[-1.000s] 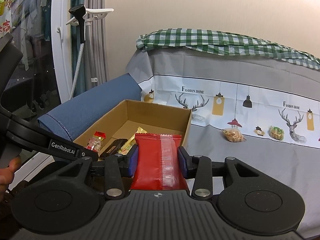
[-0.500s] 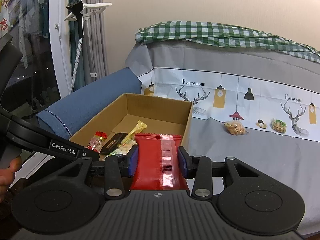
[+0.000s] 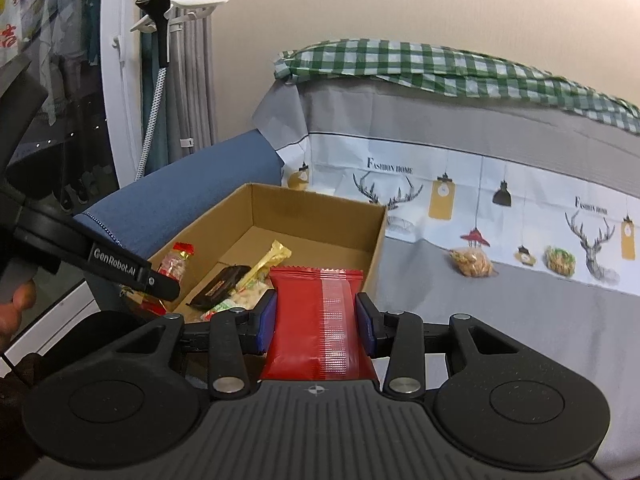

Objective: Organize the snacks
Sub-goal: 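Carry the red-wrapped bar and red packet over the box with both tools, then lower both snacks into the box and open both tools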

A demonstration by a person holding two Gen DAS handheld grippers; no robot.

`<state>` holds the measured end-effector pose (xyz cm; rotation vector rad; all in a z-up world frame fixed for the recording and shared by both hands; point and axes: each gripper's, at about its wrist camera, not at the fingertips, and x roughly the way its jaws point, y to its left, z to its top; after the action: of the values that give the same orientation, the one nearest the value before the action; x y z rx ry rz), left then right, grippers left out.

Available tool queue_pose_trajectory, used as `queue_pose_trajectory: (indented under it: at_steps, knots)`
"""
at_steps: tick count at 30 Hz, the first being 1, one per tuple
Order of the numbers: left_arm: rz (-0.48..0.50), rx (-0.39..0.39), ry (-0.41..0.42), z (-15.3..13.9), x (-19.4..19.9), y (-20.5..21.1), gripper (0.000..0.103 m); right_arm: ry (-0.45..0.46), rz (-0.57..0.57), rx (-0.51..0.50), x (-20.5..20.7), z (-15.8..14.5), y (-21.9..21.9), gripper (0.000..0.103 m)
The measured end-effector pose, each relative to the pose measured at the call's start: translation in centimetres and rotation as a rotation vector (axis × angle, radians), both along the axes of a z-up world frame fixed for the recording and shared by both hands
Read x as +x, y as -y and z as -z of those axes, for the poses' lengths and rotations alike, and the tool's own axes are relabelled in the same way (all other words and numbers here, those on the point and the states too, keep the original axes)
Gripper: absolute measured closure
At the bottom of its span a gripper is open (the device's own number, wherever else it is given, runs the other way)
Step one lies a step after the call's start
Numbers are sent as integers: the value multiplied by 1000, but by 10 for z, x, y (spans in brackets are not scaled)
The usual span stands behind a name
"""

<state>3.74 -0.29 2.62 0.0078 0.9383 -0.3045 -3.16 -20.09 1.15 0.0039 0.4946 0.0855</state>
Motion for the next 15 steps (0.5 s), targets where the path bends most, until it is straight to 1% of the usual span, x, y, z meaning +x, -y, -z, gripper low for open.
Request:
queue_pose_trajectory:
  at_steps: [7, 11, 15]
  knots:
    - [-31, -11, 11, -4, 36, -14, 85, 20, -33, -5, 27, -4, -12, 60]
    - [-53, -11, 4, 1, 60, -19, 85, -8, -40, 9, 50, 2, -15, 60]
    - [-67, -7, -36, 15, 82, -21, 85, -44, -41, 13, 73, 11, -20, 60]
